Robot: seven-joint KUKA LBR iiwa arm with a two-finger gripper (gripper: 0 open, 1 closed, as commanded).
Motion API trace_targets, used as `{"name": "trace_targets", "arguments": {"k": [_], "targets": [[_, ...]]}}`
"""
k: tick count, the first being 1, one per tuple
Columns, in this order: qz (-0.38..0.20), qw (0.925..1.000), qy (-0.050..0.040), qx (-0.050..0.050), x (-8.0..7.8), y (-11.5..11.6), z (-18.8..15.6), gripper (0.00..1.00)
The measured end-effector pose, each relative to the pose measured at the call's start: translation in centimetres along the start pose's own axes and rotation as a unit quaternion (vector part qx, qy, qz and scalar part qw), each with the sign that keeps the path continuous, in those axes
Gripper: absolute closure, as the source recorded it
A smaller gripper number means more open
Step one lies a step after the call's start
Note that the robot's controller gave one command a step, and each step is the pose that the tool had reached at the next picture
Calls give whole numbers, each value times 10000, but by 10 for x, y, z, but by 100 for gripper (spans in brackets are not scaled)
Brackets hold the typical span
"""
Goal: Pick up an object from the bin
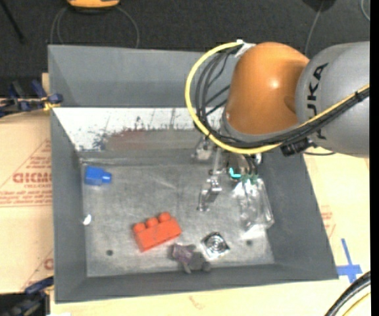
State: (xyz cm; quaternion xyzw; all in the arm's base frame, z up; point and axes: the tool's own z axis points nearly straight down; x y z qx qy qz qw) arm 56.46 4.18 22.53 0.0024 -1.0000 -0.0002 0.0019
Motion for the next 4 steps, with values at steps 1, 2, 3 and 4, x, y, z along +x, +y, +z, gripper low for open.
{"name": "trace_targets", "arguments": {"k": [1, 2, 3, 4], "targets": [[-337, 9994, 20, 6, 55, 30, 112, 0], [-313, 9995, -30, -4, 52, 30, 107, 100], [-303, 9995, -30, -6, 52, 30, 107, 0], [-1195, 9928, -59, 11, 56, 40, 151, 0]]}}
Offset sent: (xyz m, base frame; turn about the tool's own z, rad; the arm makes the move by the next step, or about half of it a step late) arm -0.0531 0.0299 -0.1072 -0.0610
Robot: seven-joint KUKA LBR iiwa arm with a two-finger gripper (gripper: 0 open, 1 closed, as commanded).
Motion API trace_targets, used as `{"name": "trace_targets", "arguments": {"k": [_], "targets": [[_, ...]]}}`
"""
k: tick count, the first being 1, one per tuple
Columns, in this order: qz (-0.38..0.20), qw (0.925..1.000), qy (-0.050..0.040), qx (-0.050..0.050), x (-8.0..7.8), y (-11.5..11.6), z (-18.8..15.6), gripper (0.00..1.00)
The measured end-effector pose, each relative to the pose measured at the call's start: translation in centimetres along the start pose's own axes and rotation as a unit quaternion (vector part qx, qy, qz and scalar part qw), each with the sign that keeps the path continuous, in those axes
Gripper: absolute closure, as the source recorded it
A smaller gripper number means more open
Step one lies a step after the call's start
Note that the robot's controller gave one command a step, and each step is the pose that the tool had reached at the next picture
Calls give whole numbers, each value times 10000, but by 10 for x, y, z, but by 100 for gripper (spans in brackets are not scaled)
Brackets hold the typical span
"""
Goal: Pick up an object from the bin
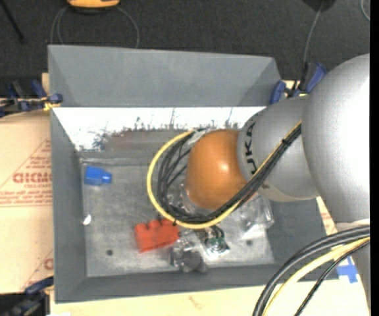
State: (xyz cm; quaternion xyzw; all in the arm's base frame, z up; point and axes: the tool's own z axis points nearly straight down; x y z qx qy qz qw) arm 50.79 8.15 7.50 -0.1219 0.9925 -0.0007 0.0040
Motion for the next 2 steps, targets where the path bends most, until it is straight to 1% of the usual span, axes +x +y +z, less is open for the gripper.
{"name": "trace_targets", "arguments": {"k": [1, 2], "targets": [[10, 10000, -34, -4, -3, 0, -2, 100], [-1512, 9885, 9, -6, 24, -41, -89, 100]]}}
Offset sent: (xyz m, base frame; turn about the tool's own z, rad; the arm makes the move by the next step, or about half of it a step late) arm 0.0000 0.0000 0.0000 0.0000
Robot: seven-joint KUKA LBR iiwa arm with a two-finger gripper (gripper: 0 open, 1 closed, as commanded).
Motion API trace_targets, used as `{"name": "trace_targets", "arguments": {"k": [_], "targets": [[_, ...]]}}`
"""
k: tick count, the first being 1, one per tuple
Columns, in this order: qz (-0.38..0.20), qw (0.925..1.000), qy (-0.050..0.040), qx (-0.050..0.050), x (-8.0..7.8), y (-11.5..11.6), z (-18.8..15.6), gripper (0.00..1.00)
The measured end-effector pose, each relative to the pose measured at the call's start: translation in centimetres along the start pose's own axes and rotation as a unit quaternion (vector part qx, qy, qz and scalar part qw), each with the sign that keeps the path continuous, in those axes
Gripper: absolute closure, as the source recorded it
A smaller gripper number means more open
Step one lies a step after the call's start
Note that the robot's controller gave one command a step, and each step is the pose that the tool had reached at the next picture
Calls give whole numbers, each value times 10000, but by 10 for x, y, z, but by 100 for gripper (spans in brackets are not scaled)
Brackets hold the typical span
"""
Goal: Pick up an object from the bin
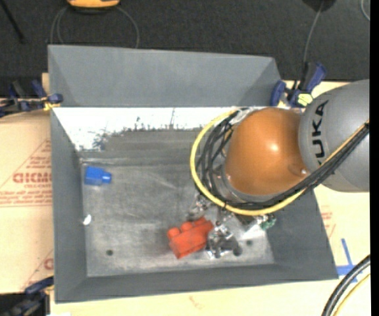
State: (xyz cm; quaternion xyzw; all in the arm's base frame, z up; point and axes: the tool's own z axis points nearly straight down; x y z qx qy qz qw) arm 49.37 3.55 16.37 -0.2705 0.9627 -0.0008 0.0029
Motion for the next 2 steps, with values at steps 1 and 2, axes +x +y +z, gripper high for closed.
{"name": "trace_targets", "arguments": {"k": [1, 2], "targets": [[966, 9953, 18, 3, -45, 44, 90, 100], [-621, 9981, -24, 5, -42, 47, -99, 100]]}}
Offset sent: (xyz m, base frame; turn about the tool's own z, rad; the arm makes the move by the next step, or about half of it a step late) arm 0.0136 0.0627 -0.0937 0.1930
